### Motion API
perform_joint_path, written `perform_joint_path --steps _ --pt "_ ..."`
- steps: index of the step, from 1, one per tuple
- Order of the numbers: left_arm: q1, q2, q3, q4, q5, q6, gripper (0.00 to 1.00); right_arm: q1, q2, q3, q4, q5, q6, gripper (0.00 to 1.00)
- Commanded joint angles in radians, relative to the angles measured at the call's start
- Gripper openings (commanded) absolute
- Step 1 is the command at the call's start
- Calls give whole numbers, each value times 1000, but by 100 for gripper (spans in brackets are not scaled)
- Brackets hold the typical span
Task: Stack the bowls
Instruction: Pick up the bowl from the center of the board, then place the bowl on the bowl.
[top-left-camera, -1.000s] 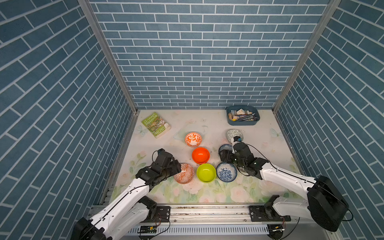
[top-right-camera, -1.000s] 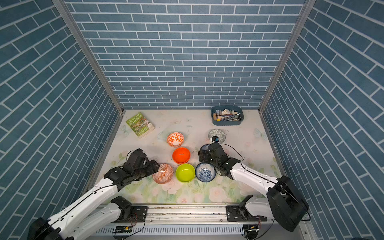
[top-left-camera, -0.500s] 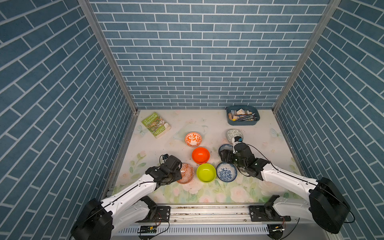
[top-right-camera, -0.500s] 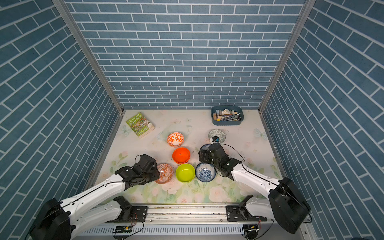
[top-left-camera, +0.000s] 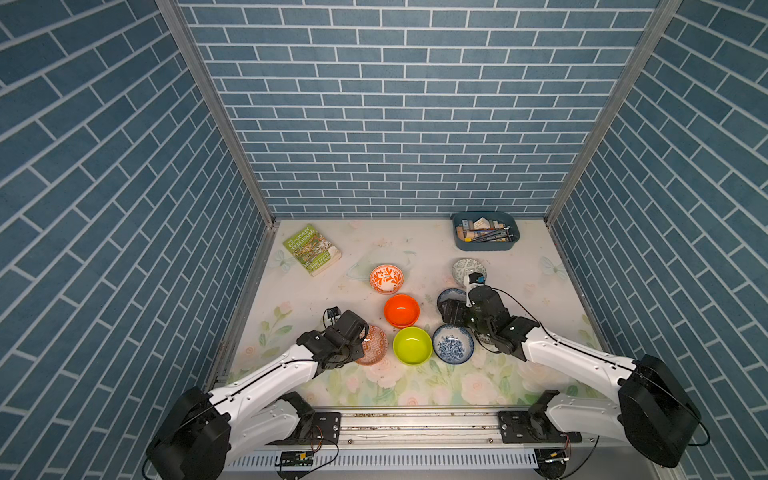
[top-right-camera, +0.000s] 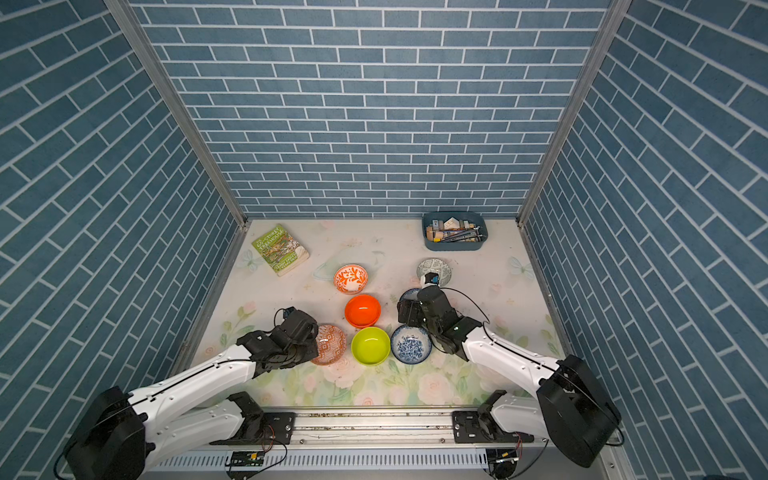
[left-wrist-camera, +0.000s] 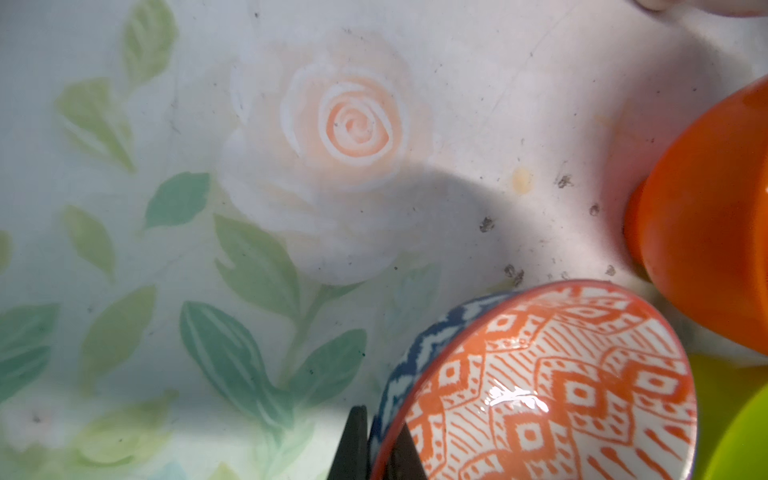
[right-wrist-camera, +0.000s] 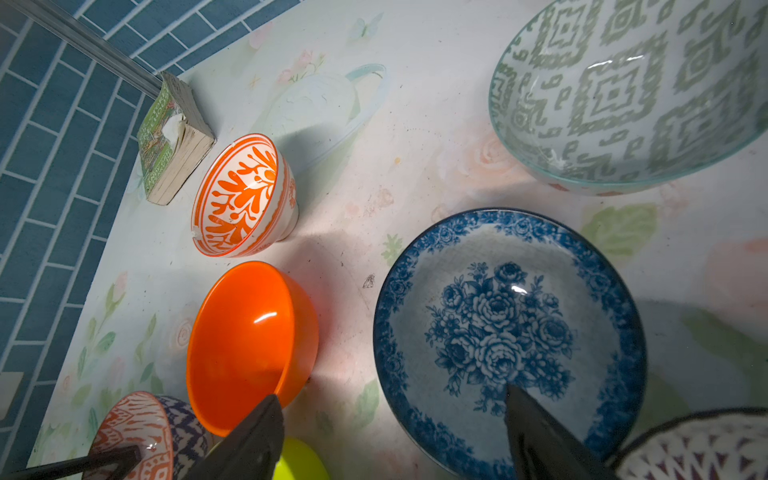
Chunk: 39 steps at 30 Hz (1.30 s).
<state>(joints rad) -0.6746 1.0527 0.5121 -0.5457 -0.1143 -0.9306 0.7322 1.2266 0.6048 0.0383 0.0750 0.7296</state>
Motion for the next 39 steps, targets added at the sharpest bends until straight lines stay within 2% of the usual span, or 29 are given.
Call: perform_joint_path --steps 1,7,9,11,18,25,30,34,39 --pt "-3 -34 68 -74 -64 21 0 4 -14 -8 14 18 18 85" --pt "8 -55 248 -209 -143 59 0 3 -27 -19 24 50 24 88" --pt "34 -12 326 -234 -148 92 0 4 -30 -24 35 53 24 95" --pt "76 57 412 -241 -130 133 0 4 -27 -22 38 57 22 99" --pt "246 336 676 -138 48 242 0 3 -18 -21 44 75 25 100" --pt "288 621 914 -70 148 257 0 3 -34 -39 61 111 40 100" --pt "293 729 975 -22 200 230 0 4 -22 -35 66 105 35 100" --pt "293 751 938 28 232 191 0 4 -11 -26 64 100 31 100" --pt "293 709 847 69 232 144 0 4 -7 -26 66 97 28 100"
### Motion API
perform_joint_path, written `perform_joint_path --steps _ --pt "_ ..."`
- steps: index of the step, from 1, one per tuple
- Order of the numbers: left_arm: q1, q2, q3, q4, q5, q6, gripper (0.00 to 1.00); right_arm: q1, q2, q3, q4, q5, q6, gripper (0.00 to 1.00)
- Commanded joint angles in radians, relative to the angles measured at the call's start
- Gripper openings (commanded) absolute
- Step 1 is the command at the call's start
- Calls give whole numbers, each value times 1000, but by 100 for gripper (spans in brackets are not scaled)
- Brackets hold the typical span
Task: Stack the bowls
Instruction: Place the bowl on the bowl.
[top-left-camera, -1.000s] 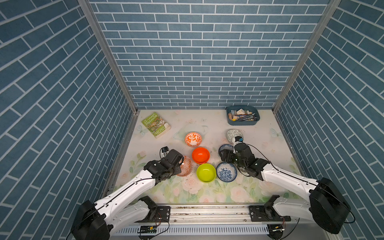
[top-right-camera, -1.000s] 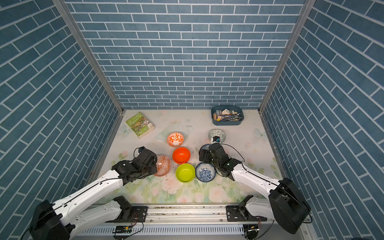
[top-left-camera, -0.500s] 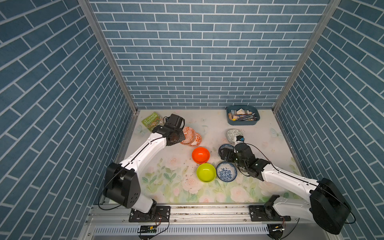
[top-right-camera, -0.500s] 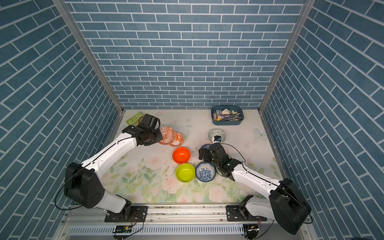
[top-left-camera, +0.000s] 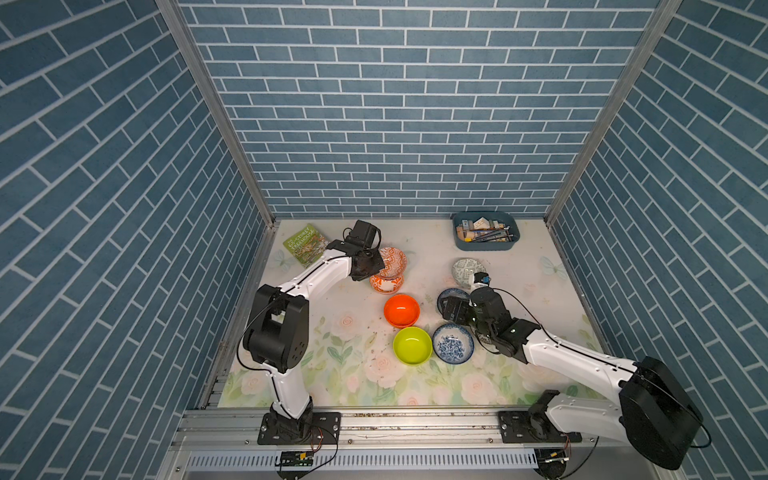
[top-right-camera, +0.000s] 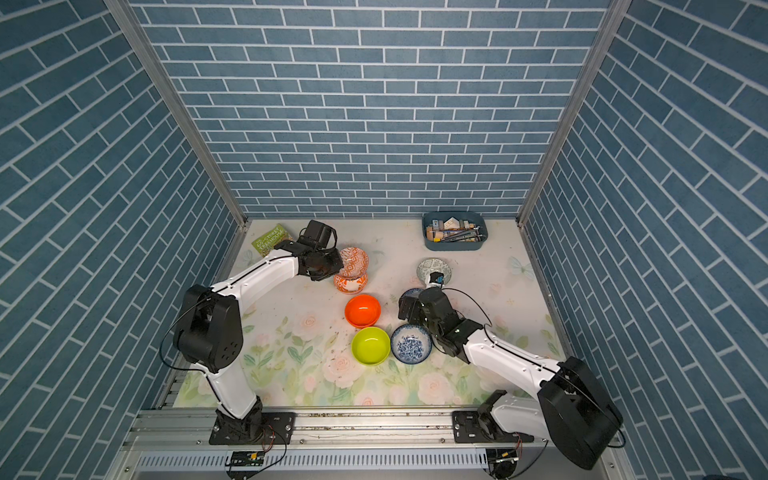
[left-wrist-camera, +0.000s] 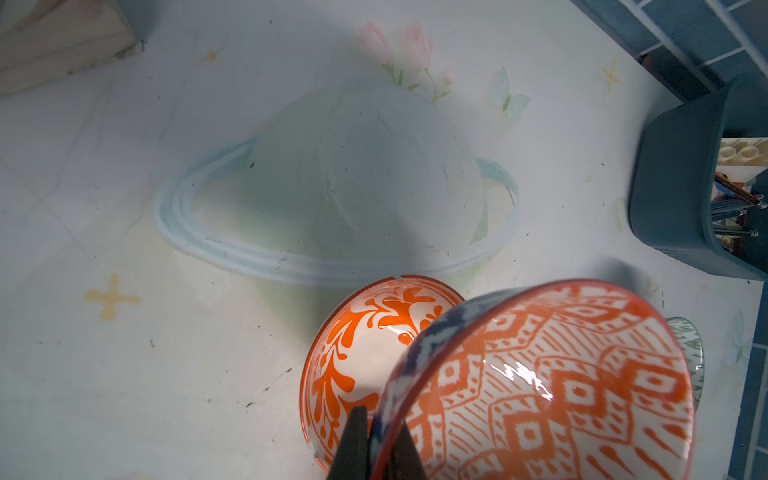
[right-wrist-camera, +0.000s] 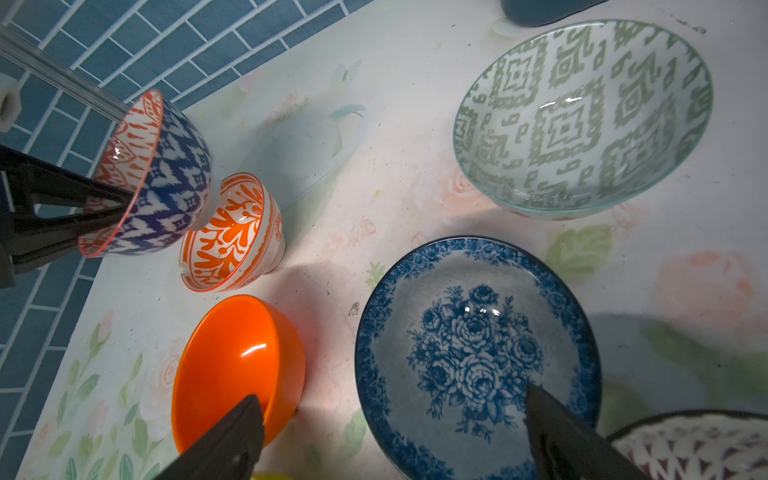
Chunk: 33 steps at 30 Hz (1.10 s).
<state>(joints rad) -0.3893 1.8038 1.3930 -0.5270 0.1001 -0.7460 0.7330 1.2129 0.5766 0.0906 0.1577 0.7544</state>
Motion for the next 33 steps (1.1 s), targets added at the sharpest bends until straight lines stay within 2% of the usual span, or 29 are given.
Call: perform_joint_path --steps 1,9,33 --pt "8 -58 -56 57 13 -50 0 3 8 3 14 14 3 100" --pt "7 -103 -170 98 -3 -68 0 4 23 11 14 4 -3 100" --pt "3 20 -104 130 -31 -62 0 3 39 19 14 -1 -10 100"
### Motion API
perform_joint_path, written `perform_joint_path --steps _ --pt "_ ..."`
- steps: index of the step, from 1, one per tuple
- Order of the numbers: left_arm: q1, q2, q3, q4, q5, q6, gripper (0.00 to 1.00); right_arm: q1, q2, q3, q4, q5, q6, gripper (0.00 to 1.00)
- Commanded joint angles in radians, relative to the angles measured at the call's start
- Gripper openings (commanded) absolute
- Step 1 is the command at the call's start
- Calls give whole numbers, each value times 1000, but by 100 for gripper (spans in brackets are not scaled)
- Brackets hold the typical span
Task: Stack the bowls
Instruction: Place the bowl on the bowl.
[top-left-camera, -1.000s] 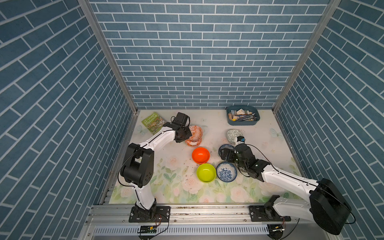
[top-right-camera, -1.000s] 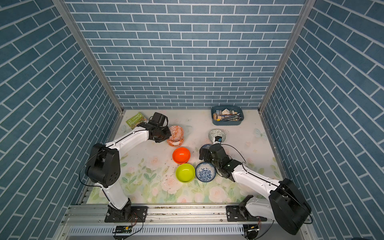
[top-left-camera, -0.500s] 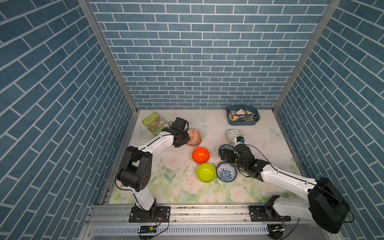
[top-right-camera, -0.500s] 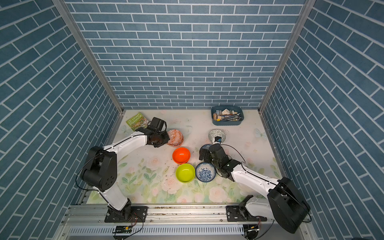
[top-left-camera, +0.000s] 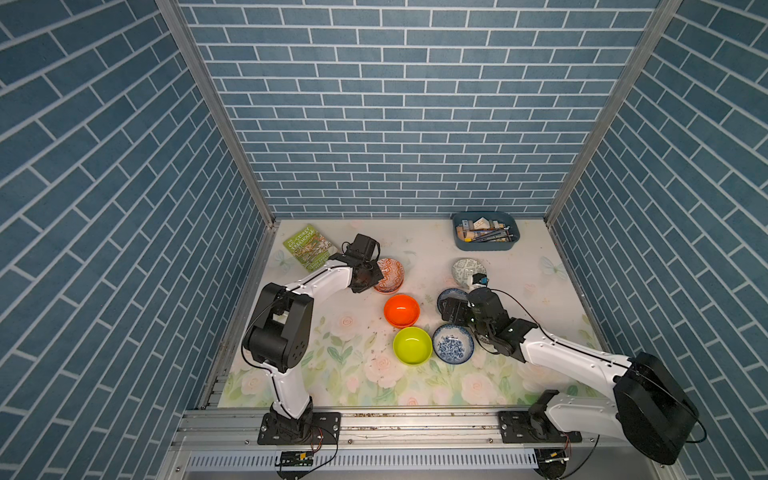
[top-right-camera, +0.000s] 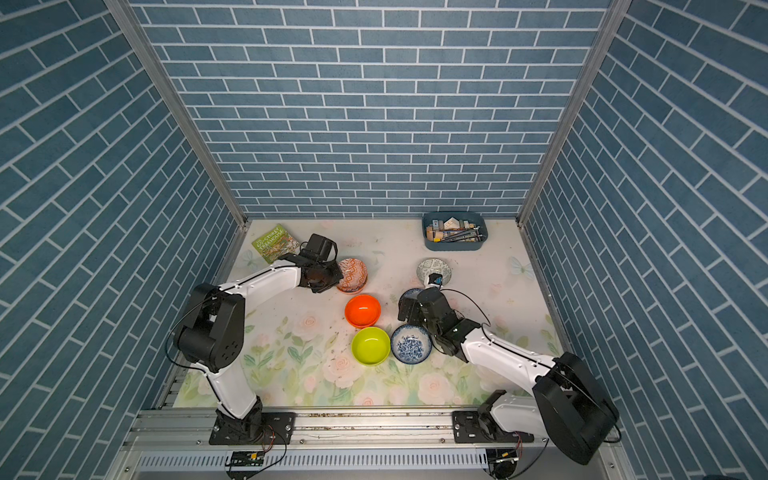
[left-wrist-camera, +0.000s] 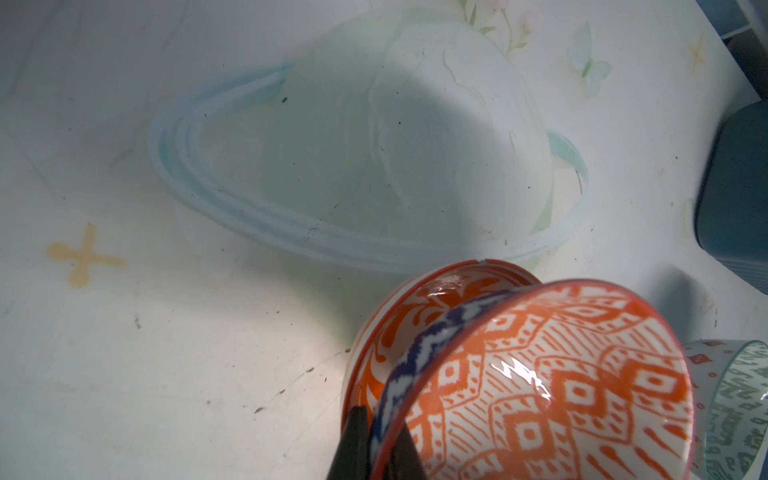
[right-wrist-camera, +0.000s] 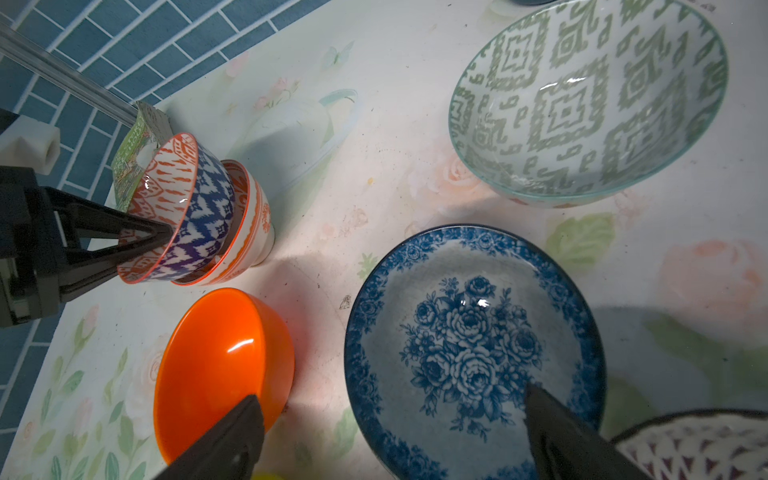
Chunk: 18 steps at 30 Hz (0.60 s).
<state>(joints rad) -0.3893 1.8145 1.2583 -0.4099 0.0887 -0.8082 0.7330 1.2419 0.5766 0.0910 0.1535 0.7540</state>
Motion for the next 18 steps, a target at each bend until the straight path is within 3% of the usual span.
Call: perform_joint_path --steps 1,4,18 --pt "2 11 31 10 -24 0 0 3 10 19 13 3 -9 100" --pt "-3 18 33 -2 -37 0 0 3 8 19 13 3 -8 100" --pt "-42 50 84 -73 -102 -8 20 3 -2 11 15 2 -7 100"
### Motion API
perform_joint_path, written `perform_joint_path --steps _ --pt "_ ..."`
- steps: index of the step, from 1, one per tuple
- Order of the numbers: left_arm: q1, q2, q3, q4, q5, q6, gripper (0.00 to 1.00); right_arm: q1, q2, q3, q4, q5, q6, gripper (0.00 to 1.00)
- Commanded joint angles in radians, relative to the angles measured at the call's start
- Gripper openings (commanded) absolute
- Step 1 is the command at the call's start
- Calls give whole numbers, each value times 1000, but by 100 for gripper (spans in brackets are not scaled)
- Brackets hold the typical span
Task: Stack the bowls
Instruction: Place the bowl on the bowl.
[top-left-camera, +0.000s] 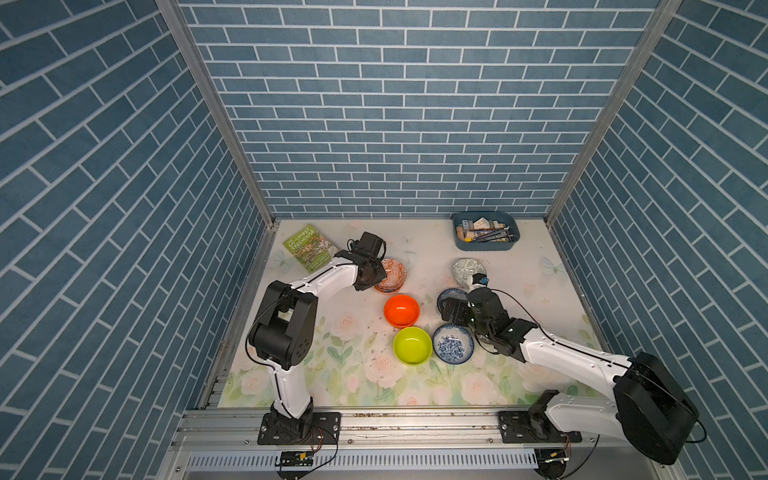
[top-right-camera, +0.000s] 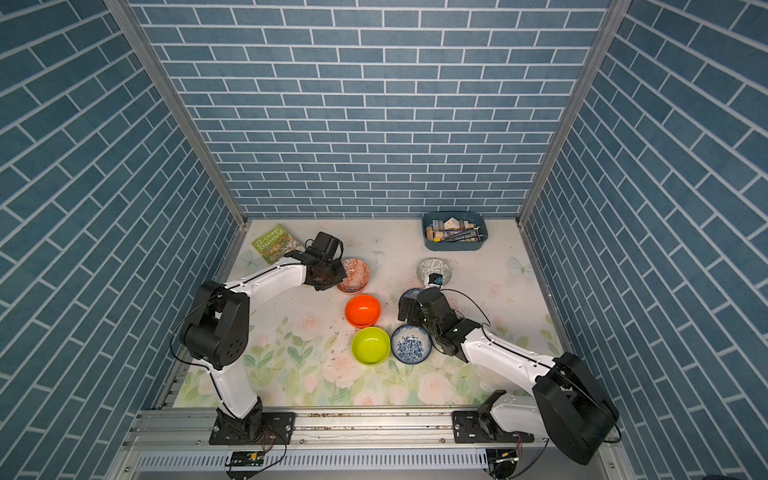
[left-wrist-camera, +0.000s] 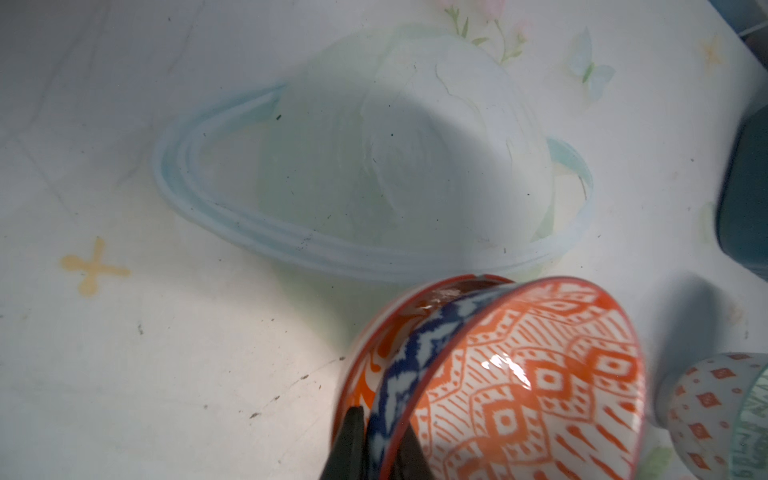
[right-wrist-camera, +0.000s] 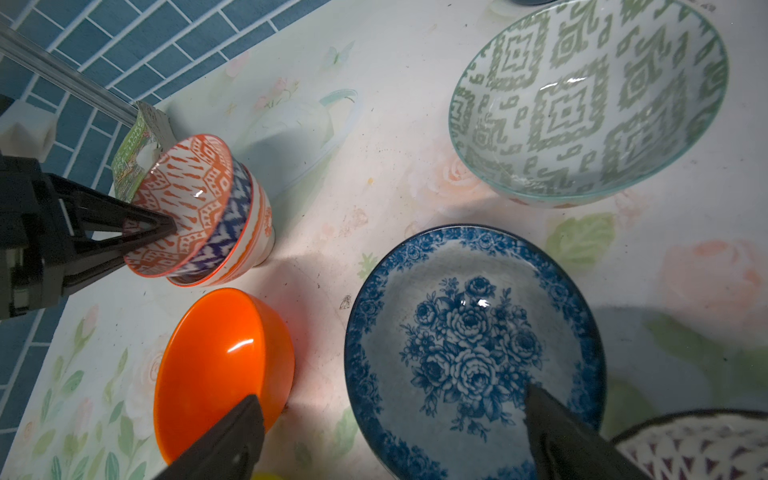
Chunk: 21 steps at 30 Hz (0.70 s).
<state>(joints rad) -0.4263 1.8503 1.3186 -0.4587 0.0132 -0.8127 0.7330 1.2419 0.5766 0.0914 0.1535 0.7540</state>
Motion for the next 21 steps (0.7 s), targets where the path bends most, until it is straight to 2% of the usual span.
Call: perform_joint_path --steps 1,4,10,16,21 --pt "-4 15 26 -28 -30 -6 22 3 -3 11 16 3 -7 100" --pt "-6 11 27 -38 -37 -7 30 3 -7 8 17 3 -7 100" --pt "-6 -11 20 -50 -49 -15 37 3 -13 3 19 1 -7 100" --pt "-6 -56 -11 -57 -66 -21 62 3 -16 2 20 -1 -7 100" --pt "-6 -80 -34 -42 -62 -22 73 3 -22 -2 20 -1 -5 100"
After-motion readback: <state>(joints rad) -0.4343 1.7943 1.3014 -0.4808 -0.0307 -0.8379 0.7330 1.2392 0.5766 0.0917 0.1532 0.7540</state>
